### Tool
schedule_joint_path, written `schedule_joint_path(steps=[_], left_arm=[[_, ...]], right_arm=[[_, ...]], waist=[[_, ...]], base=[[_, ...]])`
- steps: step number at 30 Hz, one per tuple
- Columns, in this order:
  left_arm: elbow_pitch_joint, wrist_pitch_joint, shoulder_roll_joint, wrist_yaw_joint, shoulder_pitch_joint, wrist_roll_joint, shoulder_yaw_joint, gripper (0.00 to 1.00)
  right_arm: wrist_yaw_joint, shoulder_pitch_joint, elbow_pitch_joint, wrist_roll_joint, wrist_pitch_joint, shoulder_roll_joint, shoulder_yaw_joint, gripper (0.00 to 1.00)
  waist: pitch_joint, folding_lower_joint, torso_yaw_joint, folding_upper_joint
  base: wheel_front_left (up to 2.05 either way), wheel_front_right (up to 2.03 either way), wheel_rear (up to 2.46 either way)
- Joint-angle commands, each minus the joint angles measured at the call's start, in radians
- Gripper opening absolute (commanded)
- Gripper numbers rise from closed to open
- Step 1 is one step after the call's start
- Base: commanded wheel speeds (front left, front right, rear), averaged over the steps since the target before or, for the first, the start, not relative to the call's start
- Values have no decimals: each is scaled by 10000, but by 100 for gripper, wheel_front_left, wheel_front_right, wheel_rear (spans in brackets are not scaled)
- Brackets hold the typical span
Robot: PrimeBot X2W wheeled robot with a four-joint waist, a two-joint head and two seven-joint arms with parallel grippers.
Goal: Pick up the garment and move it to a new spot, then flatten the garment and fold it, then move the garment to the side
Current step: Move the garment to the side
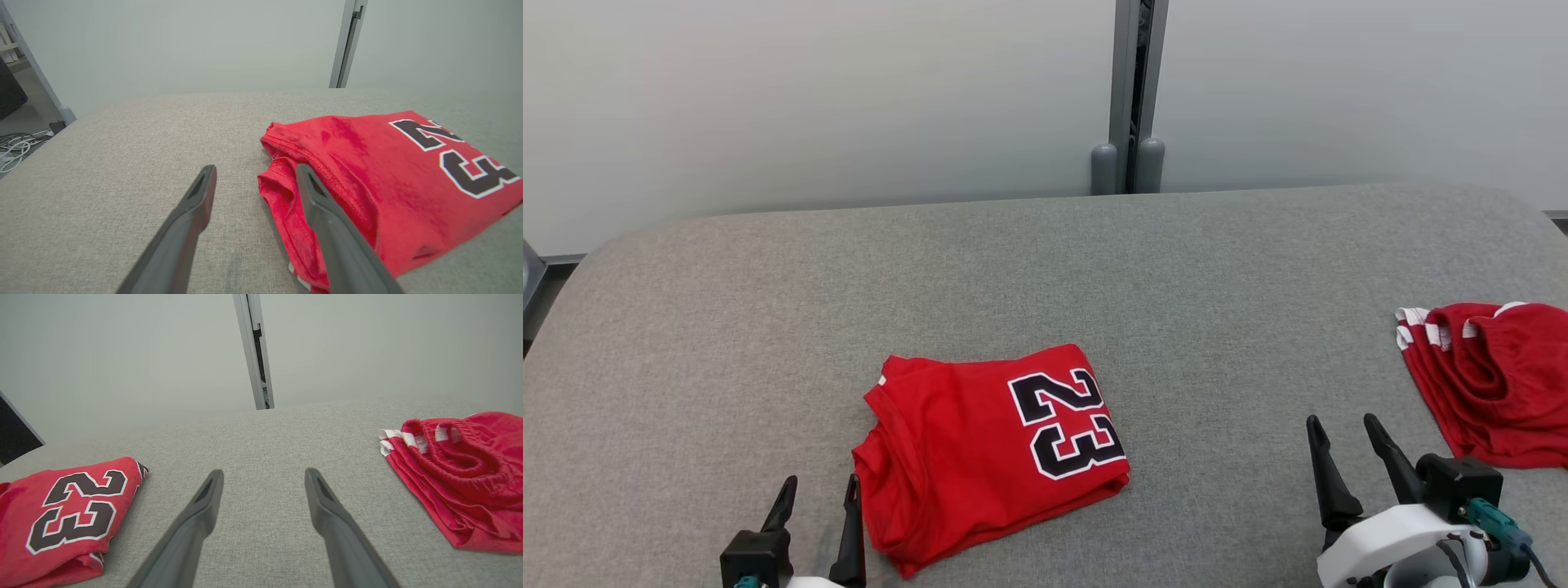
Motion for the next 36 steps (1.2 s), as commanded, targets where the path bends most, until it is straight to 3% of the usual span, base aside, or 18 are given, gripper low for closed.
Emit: schedule_joint_path(steps=[1,6,15,23,30,31,33,36], left_arm=[[-31,-43,44,34,-41,26,63,100],[-16,-43,44,-21,-217,-45,-18,100],[-2,-43,40,-79,-593,-206,-486,100],[70,-43,40,-83,-687,-289,-710,100],[27,-44,41,-150,-747,-350,-771,100],[4,-44,37,-138,-752,-366,-772,100],[-23,-44,41,-133,-750,-356,-763,100],[-54,-44,40,-156,-703,-320,-751,100]], right_arm=[[0,28,-28,-35,-43,-57,-63,100],[0,-140,35,-38,-44,-54,61,100],[0,-1191,648,476,-43,-59,1310,100],[0,-2566,2353,1358,-43,-66,2098,100],[0,-3113,3985,2147,-42,-69,2775,100],[0,-3168,4116,2187,-33,-68,2846,48],[0,-3282,4188,2295,-20,-57,2916,0],[-1,-3384,4172,2334,-22,-86,2864,0]], waist=[[31,0,35,-1],[229,0,300,-1],[884,0,1415,-1],[1294,0,2821,-1],[1452,0,3237,-1],[1468,0,3236,-1],[1473,0,3162,-1],[1405,0,2858,-1]], base=[[0,0,0],[0,0,0],[0,0,0],[0,0,0],[0,0,0],[0,0,0],[0,0,0],[0,0,0]])
